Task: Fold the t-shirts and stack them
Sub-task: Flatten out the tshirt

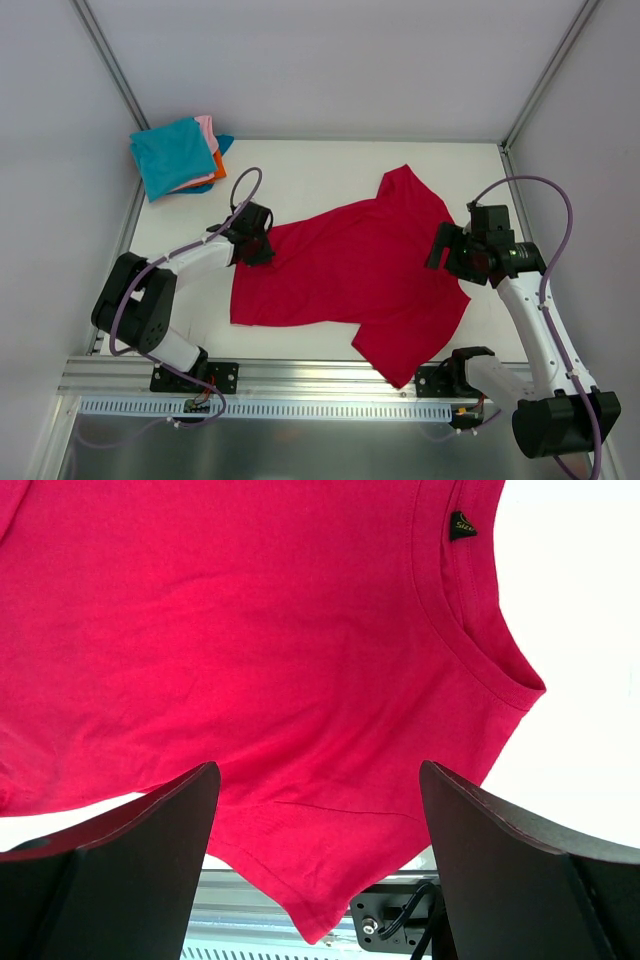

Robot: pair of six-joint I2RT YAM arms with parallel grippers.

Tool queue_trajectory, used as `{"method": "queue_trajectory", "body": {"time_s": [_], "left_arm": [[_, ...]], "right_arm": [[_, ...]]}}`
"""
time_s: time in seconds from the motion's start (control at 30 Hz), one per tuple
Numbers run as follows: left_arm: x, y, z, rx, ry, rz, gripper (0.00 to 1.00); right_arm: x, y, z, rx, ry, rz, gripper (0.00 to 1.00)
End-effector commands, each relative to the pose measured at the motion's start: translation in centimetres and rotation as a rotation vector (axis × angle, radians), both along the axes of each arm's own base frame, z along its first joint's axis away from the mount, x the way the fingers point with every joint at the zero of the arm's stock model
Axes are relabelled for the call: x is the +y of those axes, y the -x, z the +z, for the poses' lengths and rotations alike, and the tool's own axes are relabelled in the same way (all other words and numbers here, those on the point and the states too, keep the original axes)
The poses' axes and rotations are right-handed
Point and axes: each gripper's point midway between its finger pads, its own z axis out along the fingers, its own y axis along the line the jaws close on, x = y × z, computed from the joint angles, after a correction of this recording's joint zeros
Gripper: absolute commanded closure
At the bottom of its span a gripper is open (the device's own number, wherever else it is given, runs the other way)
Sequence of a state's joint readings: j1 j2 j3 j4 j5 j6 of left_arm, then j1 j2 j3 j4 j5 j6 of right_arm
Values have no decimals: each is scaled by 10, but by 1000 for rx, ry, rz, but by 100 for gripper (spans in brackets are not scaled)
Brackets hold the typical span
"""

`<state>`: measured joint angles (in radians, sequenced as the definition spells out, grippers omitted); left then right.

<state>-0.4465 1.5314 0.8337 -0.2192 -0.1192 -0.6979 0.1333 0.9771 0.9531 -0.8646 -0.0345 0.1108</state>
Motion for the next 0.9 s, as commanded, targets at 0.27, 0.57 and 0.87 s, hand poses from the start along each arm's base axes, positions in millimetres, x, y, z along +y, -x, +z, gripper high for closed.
{"method": "queue_trajectory", "body": {"time_s": [0.27, 0.57, 0.87], "left_arm": [[9, -73, 109, -354, -144, 37, 100], [-4, -135, 117, -386, -264, 4, 100], [21, -165, 107, -385, -420, 106, 100]], "right_arm": [[4, 1, 0, -13, -14, 28, 14], [7, 20, 4, -22, -42, 48, 14], [7, 36, 7, -28, -49, 62, 14]]}}
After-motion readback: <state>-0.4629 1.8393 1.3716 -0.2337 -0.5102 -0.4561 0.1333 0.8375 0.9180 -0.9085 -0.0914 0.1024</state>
